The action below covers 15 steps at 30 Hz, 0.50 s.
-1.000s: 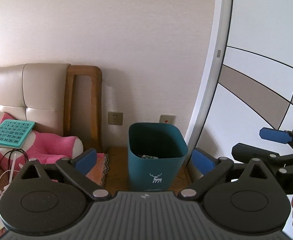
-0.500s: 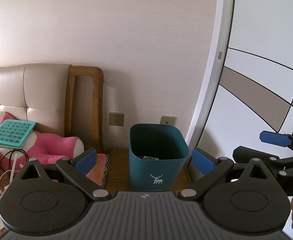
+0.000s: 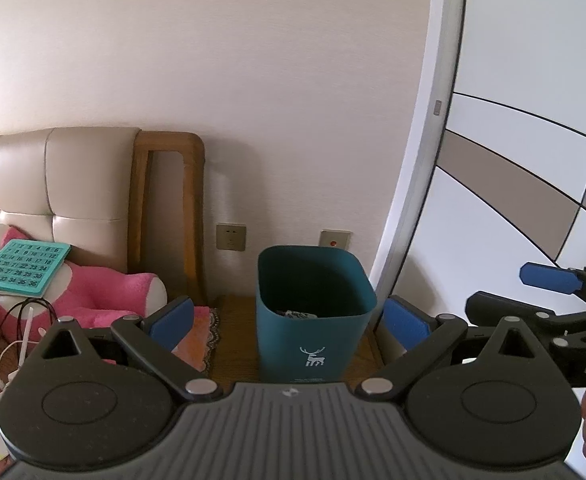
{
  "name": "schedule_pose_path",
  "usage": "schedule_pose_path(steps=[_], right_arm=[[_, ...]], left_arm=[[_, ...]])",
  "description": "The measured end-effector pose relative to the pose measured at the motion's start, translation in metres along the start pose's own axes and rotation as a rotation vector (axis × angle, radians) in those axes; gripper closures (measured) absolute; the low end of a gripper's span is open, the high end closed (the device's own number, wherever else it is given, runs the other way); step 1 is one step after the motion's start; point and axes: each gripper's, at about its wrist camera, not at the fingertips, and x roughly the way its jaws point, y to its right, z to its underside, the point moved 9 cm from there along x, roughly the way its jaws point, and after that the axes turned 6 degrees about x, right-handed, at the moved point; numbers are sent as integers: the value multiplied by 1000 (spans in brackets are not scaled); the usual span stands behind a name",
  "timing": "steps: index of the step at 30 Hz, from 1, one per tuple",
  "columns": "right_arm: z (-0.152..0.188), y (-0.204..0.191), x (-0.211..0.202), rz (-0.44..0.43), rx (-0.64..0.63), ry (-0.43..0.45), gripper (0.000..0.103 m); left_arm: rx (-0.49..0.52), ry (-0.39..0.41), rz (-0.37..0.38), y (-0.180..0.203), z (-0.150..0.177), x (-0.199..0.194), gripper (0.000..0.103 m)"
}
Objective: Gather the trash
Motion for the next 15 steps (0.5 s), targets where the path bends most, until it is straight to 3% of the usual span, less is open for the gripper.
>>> schedule_pose_path(steps=[15], right_arm=[[1,0,-1,7,10,5,1]], left_arm=[[12,18,8,3,2,-3,1]])
